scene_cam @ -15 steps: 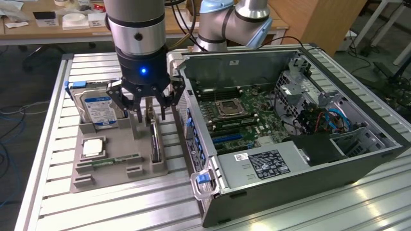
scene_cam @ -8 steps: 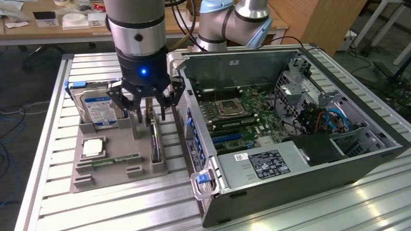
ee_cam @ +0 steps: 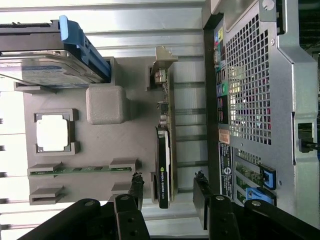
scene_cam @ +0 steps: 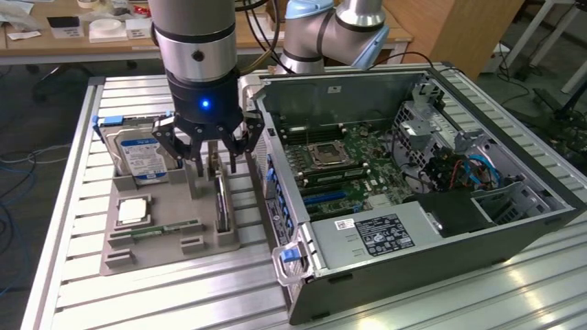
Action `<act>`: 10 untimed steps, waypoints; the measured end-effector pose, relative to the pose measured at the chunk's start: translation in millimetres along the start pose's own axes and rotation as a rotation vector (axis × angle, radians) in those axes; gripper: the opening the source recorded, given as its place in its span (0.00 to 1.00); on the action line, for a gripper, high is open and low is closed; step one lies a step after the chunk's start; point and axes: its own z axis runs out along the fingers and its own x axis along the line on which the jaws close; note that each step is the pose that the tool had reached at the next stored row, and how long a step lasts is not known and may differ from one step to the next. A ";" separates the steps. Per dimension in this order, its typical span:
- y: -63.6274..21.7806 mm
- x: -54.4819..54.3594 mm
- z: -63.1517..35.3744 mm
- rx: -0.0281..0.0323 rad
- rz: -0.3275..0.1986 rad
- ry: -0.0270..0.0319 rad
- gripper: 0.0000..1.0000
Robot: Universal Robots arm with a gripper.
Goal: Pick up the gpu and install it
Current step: 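Pick up the gpu and move the gpu toward the slot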
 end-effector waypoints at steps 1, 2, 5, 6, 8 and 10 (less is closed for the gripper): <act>0.0 0.0 0.1 -0.0001 0.000 -0.0001 0.53; 0.0 0.0 0.1 -0.0002 0.000 -0.0001 0.53; 0.0 0.0 0.7 -0.0004 0.000 -0.0004 0.53; 0.0 0.0 1.5 -0.0005 0.000 -0.0005 0.53; -0.1 0.1 3.6 -0.0002 0.000 -0.0002 0.53; -0.3 0.1 5.9 -0.0002 0.000 -0.0002 0.53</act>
